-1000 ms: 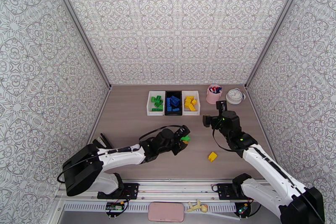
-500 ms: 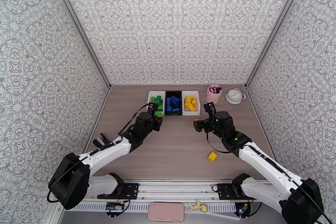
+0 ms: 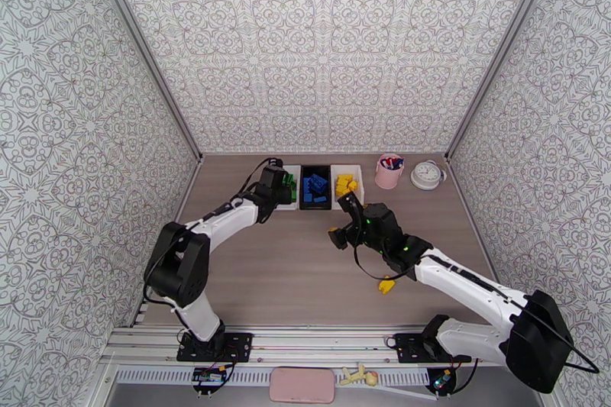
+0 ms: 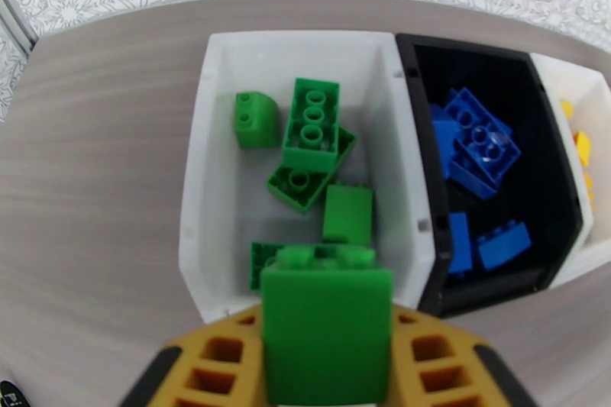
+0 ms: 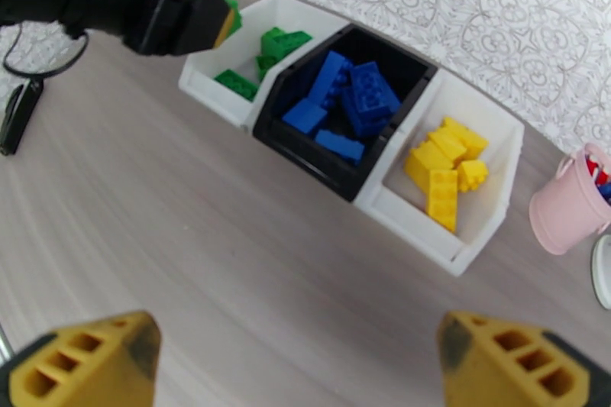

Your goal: Sort the legos into containers by color

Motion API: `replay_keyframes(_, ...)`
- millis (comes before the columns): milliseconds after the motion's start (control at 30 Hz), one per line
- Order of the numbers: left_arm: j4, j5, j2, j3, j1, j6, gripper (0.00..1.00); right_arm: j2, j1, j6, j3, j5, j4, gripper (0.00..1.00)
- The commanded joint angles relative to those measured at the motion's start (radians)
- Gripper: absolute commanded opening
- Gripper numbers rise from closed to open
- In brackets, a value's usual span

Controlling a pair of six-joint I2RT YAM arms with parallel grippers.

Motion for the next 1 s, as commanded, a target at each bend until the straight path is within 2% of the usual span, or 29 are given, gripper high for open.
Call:
replay_keyframes(0,-0.091,0.024,0.068,0.086,0.013,-0.017,0.22,-0.016,0.008,-0.016,0.03,0.04,0.007,1.0)
replay_keyframes(67,-0.107,0.028,0.094,0.116,0.015,-0.018,0.26,-0.029,0.008,-0.016,0.024,0.058,-0.006,1.0)
replay_keyframes(300,-0.066,0.024,0.056,0.099,0.015,-0.033,0.68,-0.106,0.007,0.053,-0.019,0.226,-0.037,1.0)
replay_keyframes(400,-0.035,0.027,0.0,0.061,0.013,-0.016,0.79,-0.139,0.005,0.101,-0.034,0.28,-0.069,0.99)
replay_keyframes(533,0.041,0.05,-0.11,-0.027,0.002,0.013,0.89,-0.188,0.006,0.225,-0.05,0.349,-0.15,1.0)
replay_keyframes(667,0.191,0.126,-0.253,-0.175,-0.039,0.109,0.99,-0.259,0.004,0.444,-0.067,0.392,-0.287,0.99)
replay_keyframes(767,0.28,0.208,-0.349,-0.288,-0.083,0.201,1.0,-0.293,0.002,0.608,-0.056,0.409,-0.464,1.0)
replay_keyframes(967,0.404,0.42,-0.519,-0.5,-0.17,0.342,1.0,-0.326,0.002,0.929,-0.04,0.343,-0.74,0.99)
